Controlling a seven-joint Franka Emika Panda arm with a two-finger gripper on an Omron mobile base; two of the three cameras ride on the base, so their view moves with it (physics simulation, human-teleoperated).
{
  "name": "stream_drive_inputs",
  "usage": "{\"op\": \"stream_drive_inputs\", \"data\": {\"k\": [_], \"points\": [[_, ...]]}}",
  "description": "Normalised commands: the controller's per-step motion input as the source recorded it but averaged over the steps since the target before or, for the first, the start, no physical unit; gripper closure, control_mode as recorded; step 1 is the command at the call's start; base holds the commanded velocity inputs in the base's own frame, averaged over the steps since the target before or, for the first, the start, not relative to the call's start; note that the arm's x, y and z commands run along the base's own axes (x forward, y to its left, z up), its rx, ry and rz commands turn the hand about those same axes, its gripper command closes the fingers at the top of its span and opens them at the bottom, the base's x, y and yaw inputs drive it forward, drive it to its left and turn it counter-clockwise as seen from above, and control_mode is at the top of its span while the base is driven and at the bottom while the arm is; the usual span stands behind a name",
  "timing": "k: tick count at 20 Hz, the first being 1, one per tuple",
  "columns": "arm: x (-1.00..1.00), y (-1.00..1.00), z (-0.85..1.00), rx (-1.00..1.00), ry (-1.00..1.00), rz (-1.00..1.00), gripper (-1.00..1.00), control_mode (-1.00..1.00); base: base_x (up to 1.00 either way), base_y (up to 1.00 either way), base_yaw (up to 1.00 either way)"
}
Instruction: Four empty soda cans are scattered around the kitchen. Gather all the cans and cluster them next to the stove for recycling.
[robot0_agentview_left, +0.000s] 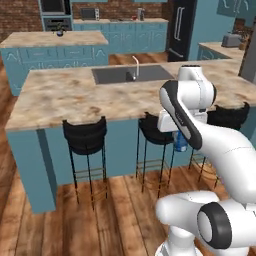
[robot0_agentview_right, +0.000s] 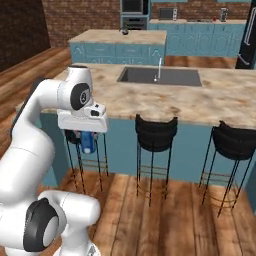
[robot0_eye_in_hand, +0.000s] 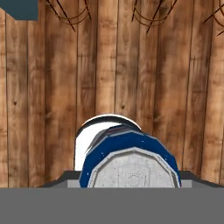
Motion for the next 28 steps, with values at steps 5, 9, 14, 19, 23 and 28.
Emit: {"op": "stream_drive_inputs", "data": {"k": [5,9,14,19,23,28], "points": [[0.00,0.00,0.00,0.00,0.00,0.00,1.00,1.00,-0.02,1.00,0.00],[0.00,0.00,0.00,0.00,0.00,0.00,1.00,1.00,0.00,1.00,0.00],[0.00,0.00,0.00,0.00,0.00,0.00,1.00,1.00,0.06,1.00,0.00],[0.00,0.00,0.00,0.00,0.00,0.00,1.00,1.00,0.26,1.00,0.00],[0.00,0.00,0.00,0.00,0.00,0.00,1.00,1.00,0.56,1.00,0.00],[0.00,0.00,0.00,0.00,0.00,0.00,1.00,1.00,0.94,1.00,0.00]]}}
